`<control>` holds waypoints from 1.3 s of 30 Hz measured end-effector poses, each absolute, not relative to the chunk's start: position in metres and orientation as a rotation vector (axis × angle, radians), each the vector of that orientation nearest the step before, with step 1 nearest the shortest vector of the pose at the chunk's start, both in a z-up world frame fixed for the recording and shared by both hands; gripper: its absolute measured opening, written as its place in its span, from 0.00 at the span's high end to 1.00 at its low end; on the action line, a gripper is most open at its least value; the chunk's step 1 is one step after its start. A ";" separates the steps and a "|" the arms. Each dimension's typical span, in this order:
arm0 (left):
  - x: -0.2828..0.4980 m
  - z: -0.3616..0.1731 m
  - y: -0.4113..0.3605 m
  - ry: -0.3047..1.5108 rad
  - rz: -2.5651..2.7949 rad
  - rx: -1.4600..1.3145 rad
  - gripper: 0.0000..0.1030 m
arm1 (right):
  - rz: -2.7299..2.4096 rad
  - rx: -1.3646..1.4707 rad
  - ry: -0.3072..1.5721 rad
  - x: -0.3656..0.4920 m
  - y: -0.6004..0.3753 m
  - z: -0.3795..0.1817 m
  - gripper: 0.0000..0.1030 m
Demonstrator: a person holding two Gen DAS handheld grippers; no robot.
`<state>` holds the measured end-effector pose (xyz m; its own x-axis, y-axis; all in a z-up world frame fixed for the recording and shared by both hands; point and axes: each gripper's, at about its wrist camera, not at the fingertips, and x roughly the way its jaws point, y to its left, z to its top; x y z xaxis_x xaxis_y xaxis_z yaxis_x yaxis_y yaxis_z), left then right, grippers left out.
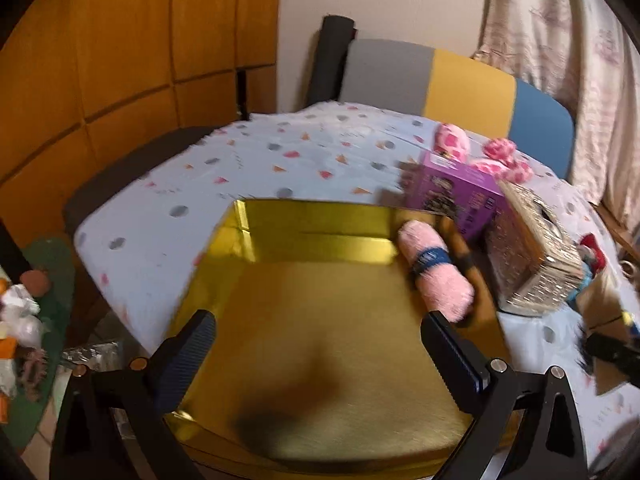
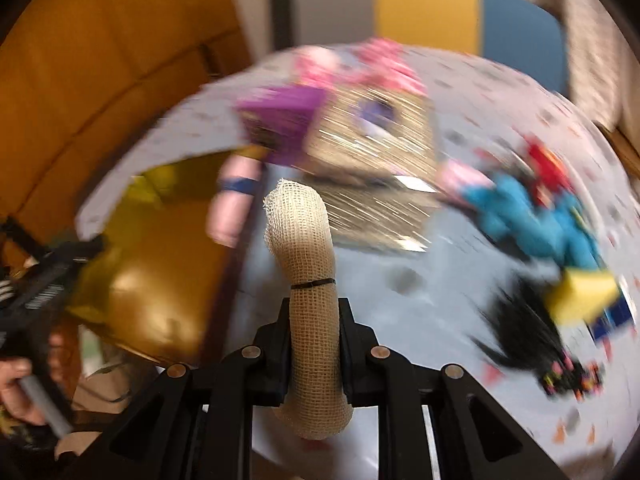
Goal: Organize soft objects
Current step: 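Carry the beige cloth into the gold tray beside the pink towel, open right tool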
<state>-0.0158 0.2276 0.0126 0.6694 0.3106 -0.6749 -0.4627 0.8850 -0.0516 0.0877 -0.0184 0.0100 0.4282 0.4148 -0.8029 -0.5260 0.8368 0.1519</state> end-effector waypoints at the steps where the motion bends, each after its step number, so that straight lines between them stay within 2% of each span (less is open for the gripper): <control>1: -0.017 0.014 0.232 0.709 0.456 -0.225 0.00 | 0.641 -0.140 0.951 0.087 -0.001 0.017 0.82; 6: -0.029 0.018 0.260 0.673 0.515 -0.270 0.00 | 0.785 -0.125 0.971 0.104 0.056 0.023 0.82; 14: -0.030 0.009 0.280 0.699 0.531 -0.333 0.00 | 0.792 -0.098 1.064 0.143 0.134 -0.005 0.80; 19: -0.027 0.005 0.277 0.711 0.508 -0.331 0.00 | 0.731 -0.103 1.098 0.170 0.162 -0.032 0.76; 21: -0.026 0.004 0.276 0.717 0.500 -0.330 0.00 | 0.705 -0.116 1.100 0.179 0.170 -0.042 0.69; 22: -0.025 0.003 0.275 0.724 0.495 -0.330 0.00 | 0.688 -0.121 1.097 0.181 0.171 -0.044 0.64; 27: -0.024 0.000 0.273 0.725 0.477 -0.328 0.00 | 0.688 -0.082 1.063 0.178 0.160 -0.040 0.58; 39: -0.023 -0.001 0.261 0.730 0.397 -0.370 0.00 | 0.739 -0.140 0.874 0.116 0.108 -0.002 0.57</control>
